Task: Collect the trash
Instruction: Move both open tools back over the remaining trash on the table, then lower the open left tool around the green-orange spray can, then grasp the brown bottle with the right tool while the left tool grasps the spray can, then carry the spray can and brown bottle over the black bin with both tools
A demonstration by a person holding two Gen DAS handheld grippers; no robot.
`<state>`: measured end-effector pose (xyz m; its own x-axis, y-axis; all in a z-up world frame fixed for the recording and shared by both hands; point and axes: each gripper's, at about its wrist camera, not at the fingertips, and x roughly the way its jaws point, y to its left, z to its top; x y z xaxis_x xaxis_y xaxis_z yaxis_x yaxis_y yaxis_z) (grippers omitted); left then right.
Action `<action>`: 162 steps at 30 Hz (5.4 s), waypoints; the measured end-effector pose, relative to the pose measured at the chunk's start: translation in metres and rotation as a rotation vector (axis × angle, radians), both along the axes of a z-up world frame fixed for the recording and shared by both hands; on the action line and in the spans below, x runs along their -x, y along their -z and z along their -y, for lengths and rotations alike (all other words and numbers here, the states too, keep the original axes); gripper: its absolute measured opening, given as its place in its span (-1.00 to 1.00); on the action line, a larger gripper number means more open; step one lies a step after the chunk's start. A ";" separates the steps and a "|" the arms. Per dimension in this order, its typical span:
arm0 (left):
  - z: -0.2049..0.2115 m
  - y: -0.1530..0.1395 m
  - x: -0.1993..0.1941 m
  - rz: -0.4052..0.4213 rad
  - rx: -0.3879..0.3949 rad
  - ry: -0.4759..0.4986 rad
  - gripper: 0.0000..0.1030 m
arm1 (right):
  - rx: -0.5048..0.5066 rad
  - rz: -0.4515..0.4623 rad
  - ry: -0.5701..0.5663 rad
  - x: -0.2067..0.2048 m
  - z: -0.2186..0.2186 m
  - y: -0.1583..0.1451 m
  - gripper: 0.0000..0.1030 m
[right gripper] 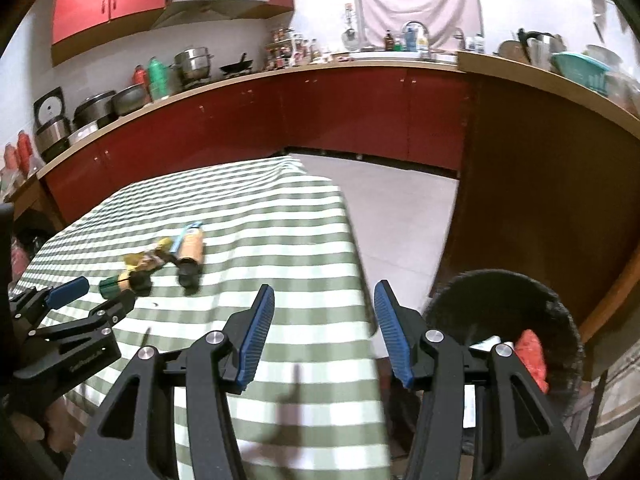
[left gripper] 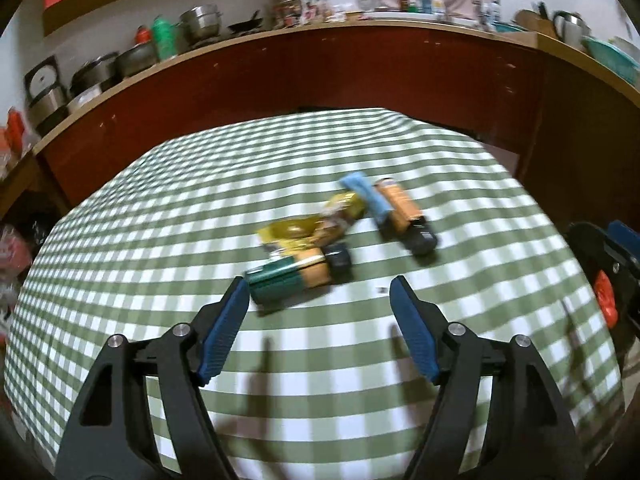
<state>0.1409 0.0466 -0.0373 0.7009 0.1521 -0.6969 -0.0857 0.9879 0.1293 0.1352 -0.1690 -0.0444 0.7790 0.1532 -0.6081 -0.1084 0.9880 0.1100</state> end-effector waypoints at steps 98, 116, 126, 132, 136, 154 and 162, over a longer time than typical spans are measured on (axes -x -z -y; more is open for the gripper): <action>-0.138 0.013 -0.004 -0.091 0.132 -0.121 0.07 | 0.082 -0.184 -0.210 -0.069 -0.120 0.020 -0.51; -0.103 -0.009 0.015 -0.046 0.141 -0.077 0.07 | 0.055 -0.088 -0.171 -0.018 -0.083 0.000 -0.51; -0.052 -0.029 0.022 -0.005 0.152 0.022 0.07 | 0.039 -0.048 -0.084 0.006 -0.039 -0.012 -0.51; -0.002 -0.038 0.019 0.008 0.162 0.118 0.07 | 0.039 -0.026 0.004 0.019 -0.001 -0.017 -0.51; 0.033 -0.042 0.015 0.014 0.168 0.178 0.07 | 0.047 -0.014 0.073 0.025 0.030 -0.021 -0.51; 0.173 -0.026 0.005 -0.003 0.163 0.392 0.07 | 0.046 0.005 0.277 0.049 0.136 -0.012 -0.51; 0.206 -0.013 0.000 -0.011 0.143 0.424 0.07 | 0.029 0.005 0.307 0.052 0.158 -0.002 -0.51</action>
<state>0.1404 -0.1597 -0.0242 0.6726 -0.2456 -0.6981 0.3315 0.9434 -0.0125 0.0833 -0.3265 -0.0419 0.7889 -0.1075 -0.6050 0.1953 0.9774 0.0811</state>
